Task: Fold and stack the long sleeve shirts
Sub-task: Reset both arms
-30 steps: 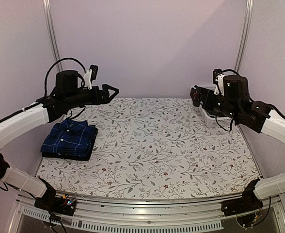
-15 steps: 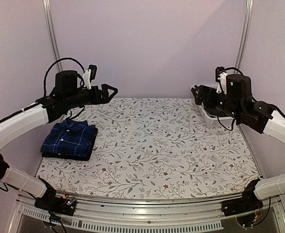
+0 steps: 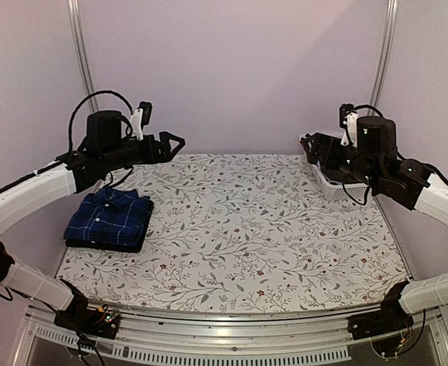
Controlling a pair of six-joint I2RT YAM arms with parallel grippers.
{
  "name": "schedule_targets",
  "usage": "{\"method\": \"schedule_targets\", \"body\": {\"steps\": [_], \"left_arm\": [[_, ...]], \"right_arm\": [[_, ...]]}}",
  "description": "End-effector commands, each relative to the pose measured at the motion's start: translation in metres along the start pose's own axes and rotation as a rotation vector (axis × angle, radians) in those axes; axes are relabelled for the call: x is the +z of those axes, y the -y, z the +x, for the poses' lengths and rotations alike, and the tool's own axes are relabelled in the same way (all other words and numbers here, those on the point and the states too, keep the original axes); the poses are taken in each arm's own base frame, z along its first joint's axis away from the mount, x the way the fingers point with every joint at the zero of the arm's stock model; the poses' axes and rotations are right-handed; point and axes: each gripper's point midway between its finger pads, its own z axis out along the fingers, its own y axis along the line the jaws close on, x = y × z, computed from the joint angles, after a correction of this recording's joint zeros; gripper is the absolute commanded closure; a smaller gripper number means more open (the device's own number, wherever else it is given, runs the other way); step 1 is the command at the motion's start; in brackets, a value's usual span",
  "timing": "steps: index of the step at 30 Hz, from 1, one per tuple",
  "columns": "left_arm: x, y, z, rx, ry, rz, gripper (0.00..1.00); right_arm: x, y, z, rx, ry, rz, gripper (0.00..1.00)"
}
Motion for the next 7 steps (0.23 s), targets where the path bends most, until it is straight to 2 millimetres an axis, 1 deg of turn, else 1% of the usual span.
{"method": "schedule_targets", "body": {"steps": [1, 7], "left_arm": [[-0.0030, 0.0058, -0.0047, 0.013, 0.024, 0.015, 0.00], [-0.0031, 0.0052, -0.0035, 0.015, 0.020, 0.013, 0.00]], "right_arm": [[-0.0040, 0.0032, -0.0100, 0.004, 0.039, 0.010, 0.01], [-0.0019, 0.0028, -0.0085, 0.005, 0.033, 0.010, 0.01]]}}
